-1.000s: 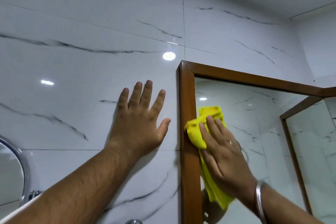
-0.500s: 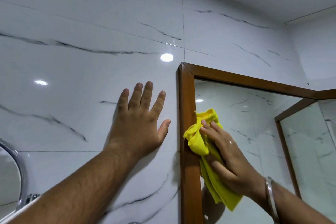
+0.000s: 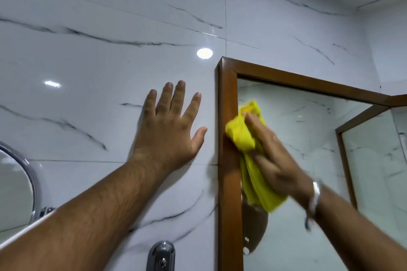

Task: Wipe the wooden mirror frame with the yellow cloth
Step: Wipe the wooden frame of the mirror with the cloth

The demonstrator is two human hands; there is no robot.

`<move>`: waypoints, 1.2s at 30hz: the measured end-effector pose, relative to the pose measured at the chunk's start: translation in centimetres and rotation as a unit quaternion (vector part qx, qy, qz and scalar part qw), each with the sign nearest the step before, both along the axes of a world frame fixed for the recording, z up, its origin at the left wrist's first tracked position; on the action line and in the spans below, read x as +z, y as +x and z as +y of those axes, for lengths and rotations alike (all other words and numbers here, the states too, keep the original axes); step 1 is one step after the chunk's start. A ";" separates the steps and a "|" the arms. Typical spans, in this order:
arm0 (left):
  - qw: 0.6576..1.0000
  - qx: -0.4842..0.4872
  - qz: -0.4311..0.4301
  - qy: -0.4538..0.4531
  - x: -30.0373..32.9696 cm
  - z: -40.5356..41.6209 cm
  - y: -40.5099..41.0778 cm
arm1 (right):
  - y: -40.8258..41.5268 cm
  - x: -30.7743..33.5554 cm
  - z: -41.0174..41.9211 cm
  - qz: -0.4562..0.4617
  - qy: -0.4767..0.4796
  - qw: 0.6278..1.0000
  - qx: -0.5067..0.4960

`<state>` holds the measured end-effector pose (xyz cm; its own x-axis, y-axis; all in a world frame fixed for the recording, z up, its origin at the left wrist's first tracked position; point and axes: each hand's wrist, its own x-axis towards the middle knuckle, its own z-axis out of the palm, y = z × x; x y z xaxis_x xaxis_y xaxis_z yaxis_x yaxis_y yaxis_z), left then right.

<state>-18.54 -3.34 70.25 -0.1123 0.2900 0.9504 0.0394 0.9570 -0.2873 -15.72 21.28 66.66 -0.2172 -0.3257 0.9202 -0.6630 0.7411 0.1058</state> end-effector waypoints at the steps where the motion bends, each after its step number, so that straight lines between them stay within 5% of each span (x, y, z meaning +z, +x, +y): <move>1: 1.000 -0.001 0.000 0.000 0.0 0.0 0.0 | 0.1 -3.4 0.1 -0.015 0.004 1.000 0.010; 6: 1.000 0.008 -0.001 0.000 0.0 0.2 -0.1 | -0.1 -10.8 1.5 -0.023 0.086 0.996 -0.002; 9: 1.000 0.011 0.002 0.005 0.1 0.3 0.0 | -0.5 -5.1 1.7 0.023 0.115 0.992 -0.042; 16: 1.000 0.008 0.008 0.003 0.0 0.2 0.0 | -1.4 9.7 -1.1 0.068 0.008 0.992 -0.105; 20: 1.000 0.005 0.013 0.003 0.0 0.2 0.2 | -1.0 3.8 -1.6 0.081 -0.011 0.994 -0.079; 28: 1.000 -0.007 -0.001 -0.005 -5.1 0.0 -0.1 | 0.6 -20.0 -1.2 0.012 0.055 0.994 -0.095; 32: 1.000 -0.005 -0.011 -0.014 -8.7 -0.7 -0.1 | 0.9 -20.3 -0.7 -0.005 0.087 0.991 -0.098; 36: 1.000 -0.007 -0.001 -0.011 -9.6 -0.8 -0.2 | -0.1 -14.0 -0.5 0.025 0.070 0.991 -0.115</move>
<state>-18.71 -4.17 60.68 -0.1102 0.3128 0.9434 0.0530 0.9497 -0.3087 -15.86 20.80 52.71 -0.2549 -0.3977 0.8814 -0.4696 0.8477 0.2467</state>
